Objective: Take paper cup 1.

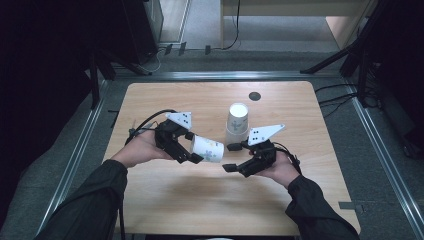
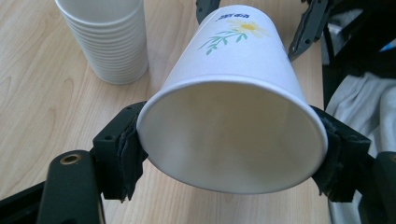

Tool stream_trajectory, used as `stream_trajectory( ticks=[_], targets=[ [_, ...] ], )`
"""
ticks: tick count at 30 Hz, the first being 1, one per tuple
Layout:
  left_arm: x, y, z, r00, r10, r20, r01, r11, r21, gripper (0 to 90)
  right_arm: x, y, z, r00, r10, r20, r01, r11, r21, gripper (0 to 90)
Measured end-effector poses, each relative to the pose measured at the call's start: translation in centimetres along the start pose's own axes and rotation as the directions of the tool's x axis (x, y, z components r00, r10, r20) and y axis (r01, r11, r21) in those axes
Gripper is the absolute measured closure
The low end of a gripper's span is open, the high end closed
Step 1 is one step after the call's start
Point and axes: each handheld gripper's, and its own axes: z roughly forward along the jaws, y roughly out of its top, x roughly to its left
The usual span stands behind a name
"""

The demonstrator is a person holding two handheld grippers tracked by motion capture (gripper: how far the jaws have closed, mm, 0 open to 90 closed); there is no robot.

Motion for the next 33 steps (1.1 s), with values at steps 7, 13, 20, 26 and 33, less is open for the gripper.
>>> stream_trajectory(
  ticks=[7, 13, 20, 26, 33],
  targets=[
    [-0.3, 1.6, 0.3, 0.9991, 0.041, -0.01, -0.04, 0.9931, 0.111, 23.1, 0.0, 0.1, 0.5, 1.0, -0.002, 0.003, 0.002, 1.0, 0.0, 27.1],
    [-0.6, 2.5, 1.1, 0.9973, 0.07, -0.019, -0.065, 0.9746, 0.214, 23.1, 0.0, 0.3, 1.2, 1.0, -0.007, 0.004, 0.007, 1.0, 0.007, 26.6],
    [-0.7, 3.4, 1.9, 0.995, 0.097, -0.023, -0.085, 0.9485, 0.305, 23.1, 0.2, 0.4, 2.3, 0.9998, -0.02, 0.003, 0.019, 0.999, 0.031, 26.4],
    [-0.8, 3.8, 2.2, 0.9942, 0.106, -0.015, -0.095, 0.9368, 0.337, 23.1, 0.2, 0.5, 3.3, 0.9997, -0.026, -0.001, 0.026, 0.999, 0.042, 26.4],
    [-1.0, 3.9, 2.6, 0.9924, 0.123, -0.005, -0.113, 0.9262, 0.36, 23.0, 0.4, 0.8, 4.3, 0.9995, -0.03, -0.012, 0.03, 0.998, 0.052, 26.9]
  ],
)
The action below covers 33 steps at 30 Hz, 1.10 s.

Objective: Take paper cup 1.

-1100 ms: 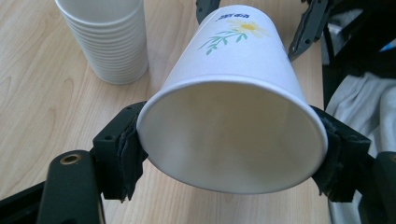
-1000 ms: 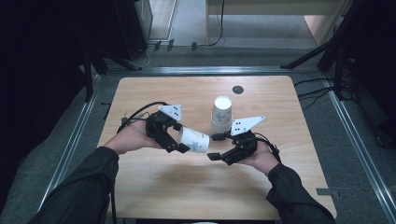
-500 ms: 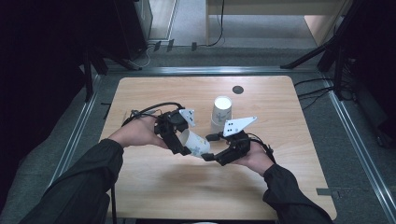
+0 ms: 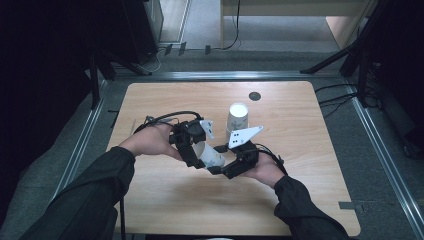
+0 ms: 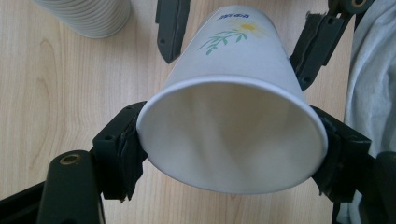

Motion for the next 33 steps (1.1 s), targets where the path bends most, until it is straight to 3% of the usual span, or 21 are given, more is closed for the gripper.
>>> stream_trajectory(
  ticks=[33],
  targets=[
    [-0.06, 0.05, 0.44, 1.0, 0.004, -0.002, -0.004, 0.9999, -0.01, 23.9, 0.31, 0.17, 0.11, 0.9997, -0.023, 0.003, 0.023, 1.0, 0.007, 35.2]
  ],
)
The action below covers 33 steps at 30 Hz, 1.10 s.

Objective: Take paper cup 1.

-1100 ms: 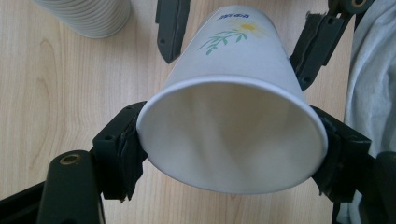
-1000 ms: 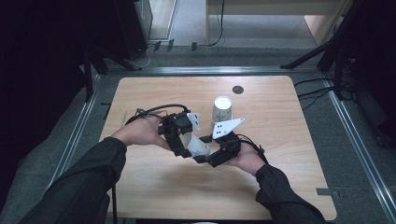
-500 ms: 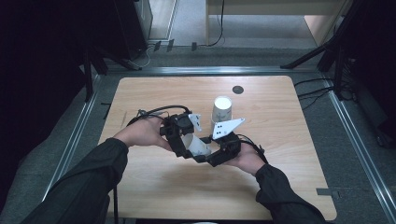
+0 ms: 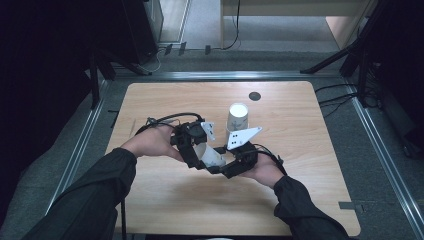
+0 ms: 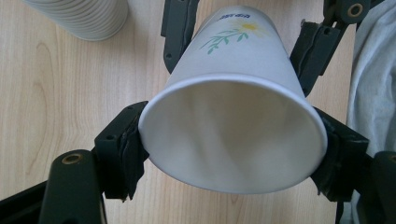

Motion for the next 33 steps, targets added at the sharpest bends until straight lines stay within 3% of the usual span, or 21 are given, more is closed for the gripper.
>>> stream_trajectory(
  ticks=[8, 13, 19, 26, 29, 31, 33],
  targets=[
    [0.1, -0.4, -0.4, 0.9999, -0.001, 0.011, 0.001, 0.9991, -0.042, 21.4, 0.0, 0.2, -0.3, 0.9999, -0.017, -0.001, 0.017, 1.0, -0.01, 35.3],
    [0.3, -0.8, -0.5, 0.9995, -0.031, 0.011, 0.032, 0.9967, -0.074, 15.6, -0.1, 0.1, -0.7, 0.9999, -0.013, 0.009, 0.013, 1.0, -0.017, 35.3],
    [0.6, -1.9, -0.7, 0.997, -0.076, 0.016, 0.078, 0.9865, -0.144, 12.5, -0.3, 0.1, -1.3, 0.9997, -0.016, 0.02, 0.016, 0.999, -0.028, 35.3],
    [0.7, -3.8, -0.5, 0.9916, -0.126, 0.028, 0.129, 0.9628, -0.237, 12.7, -0.6, -0.3, -2.1, 0.9997, 0.001, 0.025, 0.0, 1.0, -0.03, 35.2],
    [0.8, -4.6, -0.2, 0.9863, -0.16, 0.04, 0.165, 0.9422, -0.292, 12.7, -0.6, -0.5, -2.5, 0.9995, 0.006, 0.032, -0.005, 1.0, -0.031, 35.2],
    [0.9, -5.1, 0.0, 0.982, -0.179, 0.059, 0.189, 0.9239, -0.333, 12.7, -0.6, -0.5, -2.7, 0.9994, 0.007, 0.035, -0.006, 0.999, -0.033, 35.2],
    [0.9, -5.4, 0.1, 0.9784, -0.194, 0.071, 0.207, 0.9117, -0.355, 12.7, -0.6, -0.5, -2.9, 0.9991, 0.006, 0.041, -0.005, 0.999, -0.033, 35.2]
  ],
)
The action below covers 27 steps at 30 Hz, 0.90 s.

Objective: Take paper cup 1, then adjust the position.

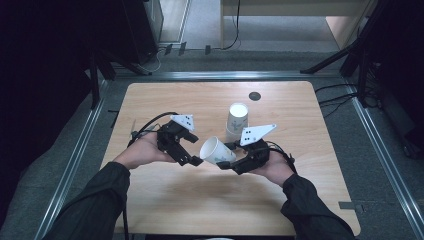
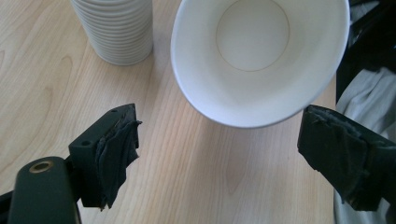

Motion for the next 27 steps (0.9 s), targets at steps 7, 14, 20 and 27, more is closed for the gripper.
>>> stream_trajectory(
  ticks=[7, 14, 20, 27],
  targets=[
    [-0.1, -1.1, 0.3, 0.9988, -0.049, 0.007, 0.049, 0.9951, -0.086, 12.7, -0.3, -0.1, -0.8, 0.9998, 0.006, 0.016, -0.006, 0.999, -0.035, 35.2],
    [0.1, -2.0, 0.7, 0.9938, -0.104, 0.04, 0.109, 0.9785, -0.175, 12.3, -0.5, -0.5, -1.2, 0.9997, 0.019, 0.017, -0.018, 0.999, -0.036, 35.1],
    [0.0, -2.5, 1.5, 0.9934, -0.109, 0.035, 0.113, 0.977, -0.181, 12.4, -0.5, -0.7, -1.3, 0.9994, 0.03, 0.016, -0.029, 0.999, -0.039, 35.1],
    [0.1, -3.0, 2.1, 0.9894, -0.13, 0.065, 0.141, 0.9626, -0.231, 12.4, -0.6, -1.2, -1.1, 0.9992, 0.039, 0.011, -0.038, 0.998, -0.04, 35.1]
  ],
)
